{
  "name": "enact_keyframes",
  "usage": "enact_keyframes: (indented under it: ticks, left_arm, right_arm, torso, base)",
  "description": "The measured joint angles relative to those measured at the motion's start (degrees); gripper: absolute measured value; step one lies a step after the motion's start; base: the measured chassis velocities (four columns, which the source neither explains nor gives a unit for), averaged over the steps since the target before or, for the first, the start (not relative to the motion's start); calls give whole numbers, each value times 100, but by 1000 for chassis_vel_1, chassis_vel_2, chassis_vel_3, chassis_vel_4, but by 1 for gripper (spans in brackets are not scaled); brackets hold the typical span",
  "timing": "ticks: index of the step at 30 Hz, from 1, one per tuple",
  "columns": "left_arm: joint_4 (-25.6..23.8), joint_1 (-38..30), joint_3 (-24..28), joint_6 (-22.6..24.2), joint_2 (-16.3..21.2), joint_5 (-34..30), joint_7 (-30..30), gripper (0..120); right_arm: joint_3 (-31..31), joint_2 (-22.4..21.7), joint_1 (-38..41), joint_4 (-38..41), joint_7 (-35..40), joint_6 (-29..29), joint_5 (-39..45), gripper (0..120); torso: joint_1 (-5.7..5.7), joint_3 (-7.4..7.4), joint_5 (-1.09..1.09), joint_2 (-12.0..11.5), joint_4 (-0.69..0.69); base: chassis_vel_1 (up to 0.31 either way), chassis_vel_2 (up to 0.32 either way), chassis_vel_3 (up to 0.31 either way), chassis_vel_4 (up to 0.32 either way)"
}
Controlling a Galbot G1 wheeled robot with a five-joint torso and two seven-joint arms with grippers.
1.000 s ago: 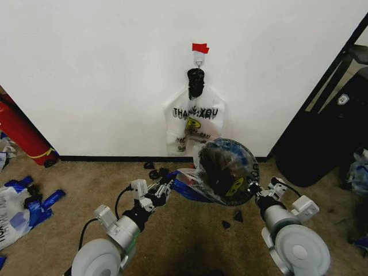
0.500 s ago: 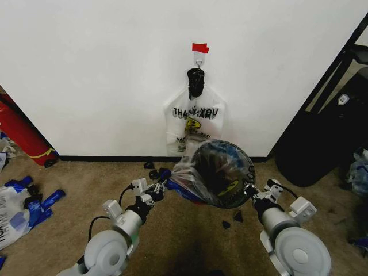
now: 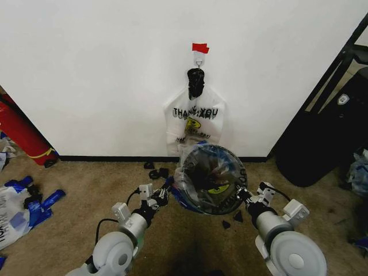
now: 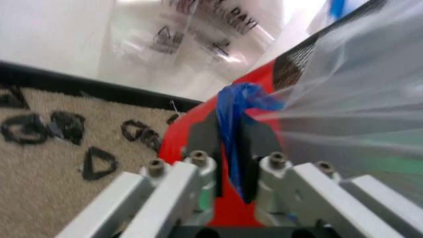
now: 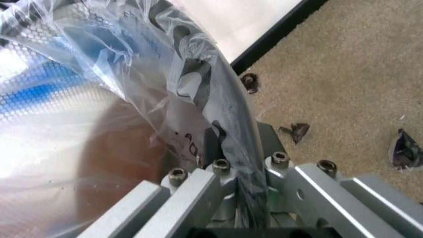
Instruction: Pick up the garbage bag from the wall and place it over the trash bin.
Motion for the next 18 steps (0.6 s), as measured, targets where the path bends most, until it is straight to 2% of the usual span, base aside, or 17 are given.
enact_keyframes:
  ticks: [1,3,5,6,8,9,11,14,16,18]
  left_arm:
    - [-82,69,-58,12,108,84,103,20]
    - [-145,145,-89,12,198,222,199,22]
    - [-206,342,-89,-42,387,722,454,35]
    - [-206,342,-89,-42,387,722,454,35]
    - [-205,408,-40,-147,437,1006,575,45]
    - [-205,408,-40,-147,437,1006,575,45]
    - [-205,389,-26,-241,424,1049,594,55]
    - [-228,380,-30,-264,425,1041,597,62]
    - [-273,414,-46,-294,484,1057,642,75]
    - [-278,462,-64,-337,539,1127,682,79]
  right_arm:
    - [33,-5,27,-33,22,9,31,0]
    - [69,-13,54,-67,41,15,74,0]
    - [155,-15,135,-155,81,19,188,0]
    - [155,-15,135,-155,81,19,188,0]
    - [169,-19,185,-242,82,20,183,0]
    - [169,-19,185,-242,82,20,183,0]
    - [166,-20,200,-316,73,25,139,0]
    - [163,-18,210,-357,69,35,124,0]
    - [158,-13,221,-383,65,46,117,0]
    - [158,-13,233,-384,62,53,118,0]
  torso:
    - [0,0,0,0,0]
    - [0,0,1,0,0]
    - [0,0,1,0,1]
    - [0,0,1,0,1]
    - [0,0,0,0,1]
    - [0,0,0,0,1]
    - [0,0,0,0,0]
    - [0,0,0,0,-1]
    - [0,0,0,0,-1]
    - [-1,0,0,0,0]
  base:
    - [0,0,0,0]
    - [0,0,0,0]
    - [0,0,0,0]
    - [0,0,0,0]
    - [0,0,0,0]
    - [0,0,0,0]
    - [0,0,0,0]
    - [0,0,0,0]
    - [0,0,0,0]
    - [0,0,0,0]
